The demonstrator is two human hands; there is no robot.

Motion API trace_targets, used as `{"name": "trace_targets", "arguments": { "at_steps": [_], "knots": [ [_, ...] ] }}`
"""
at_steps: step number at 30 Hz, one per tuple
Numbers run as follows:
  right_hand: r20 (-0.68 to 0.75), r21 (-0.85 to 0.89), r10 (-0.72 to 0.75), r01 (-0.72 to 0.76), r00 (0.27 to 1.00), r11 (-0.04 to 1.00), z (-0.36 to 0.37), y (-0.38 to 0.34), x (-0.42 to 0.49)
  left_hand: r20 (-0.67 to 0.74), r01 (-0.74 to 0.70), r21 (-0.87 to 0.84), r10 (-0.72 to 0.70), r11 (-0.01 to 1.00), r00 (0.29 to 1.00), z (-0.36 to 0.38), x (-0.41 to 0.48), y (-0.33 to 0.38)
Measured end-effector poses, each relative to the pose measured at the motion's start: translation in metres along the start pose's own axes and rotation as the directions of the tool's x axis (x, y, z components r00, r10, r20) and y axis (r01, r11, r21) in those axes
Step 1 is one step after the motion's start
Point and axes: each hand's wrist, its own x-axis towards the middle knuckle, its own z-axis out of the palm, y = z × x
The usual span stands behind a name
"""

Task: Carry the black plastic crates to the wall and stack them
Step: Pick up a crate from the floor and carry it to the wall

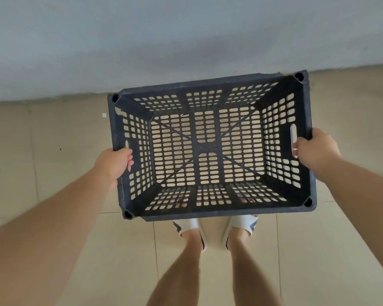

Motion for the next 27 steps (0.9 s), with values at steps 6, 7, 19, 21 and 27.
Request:
{"name": "trace_targets", "arguments": {
  "at_steps": [6, 7, 19, 21, 27],
  "knots": [
    [0.018, -0.009, -0.002, 0.002, 1.0, 1.0, 0.034, -0.015, 0.057, -0.014, 0.02, -0.006, -0.02, 1.0, 1.0, 0.028, 0.057, 0.017],
    [0.016, -0.013, -0.002, 0.002, 1.0, 1.0, 0.037, -0.016, 0.064, -0.015, 0.024, -0.013, -0.025, 1.0, 1.0, 0.032, 0.064, 0.02],
    [-0.064, -0.165, -0.079, 0.067, 0.995, 0.984, 0.059, -0.025, 0.104, -0.089, 0.02, -0.022, -0.021, 1.0, 0.996, 0.065, 0.102, 0.039],
    [-0.068, -0.191, -0.085, 0.07, 0.994, 0.979, 0.059, -0.026, 0.102, -0.087, 0.02, -0.002, -0.02, 1.0, 0.996, 0.065, 0.099, 0.041],
    [0.038, -0.097, 0.005, -0.001, 0.999, 0.995, 0.044, -0.03, 0.079, -0.053, 0.032, 0.129, -0.025, 0.991, 0.998, 0.055, 0.071, 0.047]
  ]
}}
